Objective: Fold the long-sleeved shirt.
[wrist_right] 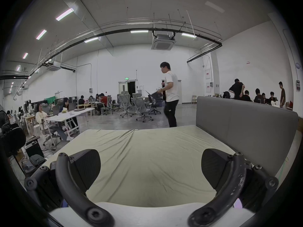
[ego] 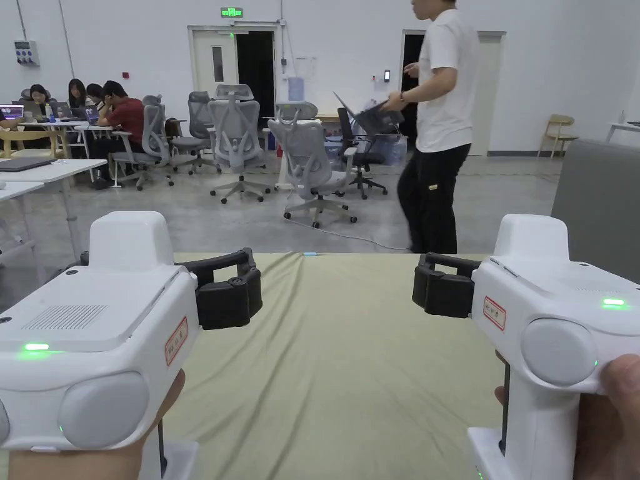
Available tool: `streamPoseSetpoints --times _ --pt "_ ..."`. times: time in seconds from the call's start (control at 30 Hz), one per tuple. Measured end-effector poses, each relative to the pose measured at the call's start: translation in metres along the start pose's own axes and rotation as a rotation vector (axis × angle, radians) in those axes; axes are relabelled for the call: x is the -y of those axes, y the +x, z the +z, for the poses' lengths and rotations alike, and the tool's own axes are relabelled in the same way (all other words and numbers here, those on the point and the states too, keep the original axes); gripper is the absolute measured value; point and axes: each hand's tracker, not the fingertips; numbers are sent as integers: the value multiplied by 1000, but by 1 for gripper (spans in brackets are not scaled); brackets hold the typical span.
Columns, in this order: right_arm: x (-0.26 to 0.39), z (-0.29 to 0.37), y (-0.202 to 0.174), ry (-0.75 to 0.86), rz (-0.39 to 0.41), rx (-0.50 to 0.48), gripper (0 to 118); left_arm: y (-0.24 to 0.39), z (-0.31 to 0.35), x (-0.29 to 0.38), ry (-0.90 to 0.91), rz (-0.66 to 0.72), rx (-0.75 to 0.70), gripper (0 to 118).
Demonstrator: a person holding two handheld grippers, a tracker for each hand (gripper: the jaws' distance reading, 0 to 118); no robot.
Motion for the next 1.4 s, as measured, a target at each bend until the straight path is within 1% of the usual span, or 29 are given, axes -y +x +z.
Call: streamPoseSetpoints --times 0.47,0.6,0.77,0.87,0.97,1.17,1.23,1.33,1.4 --pt "-1 -1 3 -25 -7 -10 118 0 2 -2 4 -6 4 118" --pt "-4 1 6 -36 -35 -30 118 0 3 -3 7 -8 4 118" --pt "-7 -2 6 -65 -57 -23 118 0 4 -5 7 -4 4 118" --pt "-5 1 7 -16 -38 -16 118 -1 4 -6 12 -4 2 118" --pt "-4 2 3 -19 5 2 118 0 5 -6 11 -5 2 118" --pt "-1 1 -1 -25 6 -23 118 0 5 -6 10 -6 3 118" --pt "-1 1 2 -22 17 -24 118 2 5 -5 7 -8 4 118" --pt "0 1 -4 -22 25 -26 118 3 5 -3 2 -11 5 118" --pt "0 1 0 -25 23 -28 118 0 5 -3 0 -9 5 118"
